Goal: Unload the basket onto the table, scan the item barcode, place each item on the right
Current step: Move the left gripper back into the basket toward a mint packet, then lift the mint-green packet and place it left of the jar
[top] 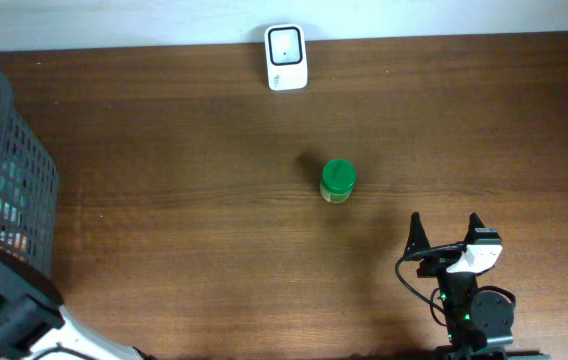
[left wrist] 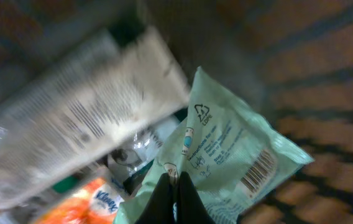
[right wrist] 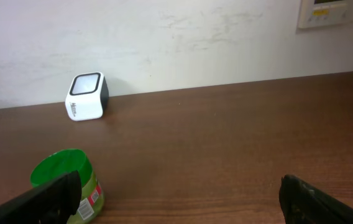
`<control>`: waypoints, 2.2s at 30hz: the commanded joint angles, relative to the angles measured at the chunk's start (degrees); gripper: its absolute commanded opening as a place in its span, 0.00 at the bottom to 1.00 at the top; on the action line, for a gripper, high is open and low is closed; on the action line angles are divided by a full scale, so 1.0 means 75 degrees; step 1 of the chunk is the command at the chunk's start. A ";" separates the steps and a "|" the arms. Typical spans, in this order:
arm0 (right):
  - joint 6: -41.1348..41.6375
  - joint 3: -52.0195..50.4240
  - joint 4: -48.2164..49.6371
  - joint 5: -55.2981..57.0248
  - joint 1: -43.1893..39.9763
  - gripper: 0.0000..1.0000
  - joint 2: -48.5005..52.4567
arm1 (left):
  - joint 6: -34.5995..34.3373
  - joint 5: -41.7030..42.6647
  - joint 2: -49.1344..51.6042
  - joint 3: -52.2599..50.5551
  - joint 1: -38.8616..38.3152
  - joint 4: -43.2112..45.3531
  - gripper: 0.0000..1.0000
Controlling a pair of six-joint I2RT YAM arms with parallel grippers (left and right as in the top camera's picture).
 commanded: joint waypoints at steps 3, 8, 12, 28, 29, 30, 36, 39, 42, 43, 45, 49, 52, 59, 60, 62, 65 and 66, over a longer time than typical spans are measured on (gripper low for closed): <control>0.0050 -0.0041 -0.0055 0.0012 0.0041 0.98 -0.0044 | -0.0041 0.0595 -0.1950 0.1402 -0.0035 -0.0172 0.00; 0.0050 -0.0041 -0.0055 0.0012 0.0041 0.98 -0.0044 | -0.0038 0.0863 -0.3255 0.1408 -0.0653 -0.0262 0.00; 0.0050 -0.0041 -0.0055 0.0012 0.0041 0.98 -0.0044 | -0.0038 0.0860 -0.3797 0.1408 -0.1766 -0.0580 0.00; 0.0050 -0.0041 -0.0055 0.0012 0.0041 0.98 -0.0044 | -0.0277 0.1035 -0.2745 -0.2748 -0.7565 0.0236 0.00; 0.0050 -0.0041 -0.0055 0.0012 0.0041 0.98 -0.0044 | -0.0280 0.1070 -0.2637 -0.3016 -0.7766 0.0539 0.00; 0.0050 -0.0041 -0.0055 0.0012 0.0041 0.98 -0.0044 | -0.0271 0.1093 -0.2480 -0.3293 -0.8003 0.0883 0.00; 0.0050 -0.0041 -0.0055 0.0012 0.0041 0.98 -0.0044 | -0.0201 0.1000 -0.1629 -0.3791 -0.8801 0.1801 0.00; 0.0050 -0.0041 -0.0055 0.0012 0.0041 0.98 -0.0044 | -0.0213 0.0970 -0.1376 -0.3791 -0.8871 0.1973 0.13; 0.0050 -0.0041 -0.0055 0.0012 0.0041 0.98 -0.0044 | -0.0207 0.0950 -0.1355 -0.3774 -0.8865 0.2081 0.71; 0.0050 -0.0041 -0.0055 0.0012 0.0041 0.98 -0.0044 | -0.0207 0.0909 -0.1361 -0.3678 -0.8833 0.2060 0.75; 0.0050 -0.0041 -0.0055 0.0012 0.0041 0.99 -0.0044 | -0.0146 0.0743 -0.1396 -0.3270 -0.8705 0.1830 0.80; 0.0050 -0.0041 -0.0055 0.0012 0.0041 0.98 -0.0044 | 0.0198 0.0452 -0.1661 -0.1714 -0.8157 0.0720 0.80; 0.0050 -0.0041 -0.0055 0.0012 0.0041 0.98 -0.0044 | 0.0460 -0.0029 -0.1877 -0.0388 -0.7606 -0.0227 0.79; 0.0050 -0.0041 -0.0055 0.0012 0.0041 0.98 -0.0044 | 0.0848 -0.1262 -0.2591 0.1769 -0.5371 -0.1888 0.87; 0.0050 -0.0041 -0.0055 0.0009 0.0041 0.98 -0.0044 | 0.0787 -0.1297 -0.2707 0.1769 -0.4864 -0.1950 0.88; 0.0050 -0.0041 -0.0055 0.0012 0.0041 0.98 -0.0044 | 0.0571 -0.1297 -0.2777 0.1769 -0.4028 -0.2034 0.90; 0.0050 -0.0041 -0.0055 0.0012 0.0041 0.98 -0.0044 | -0.0015 -0.1294 -0.2745 0.1743 -0.2722 -0.2046 0.91; 0.0050 -0.0041 -0.0055 0.0009 0.0041 0.98 -0.0044 | -0.0187 -0.1294 -0.2710 0.1731 -0.2337 -0.2020 0.92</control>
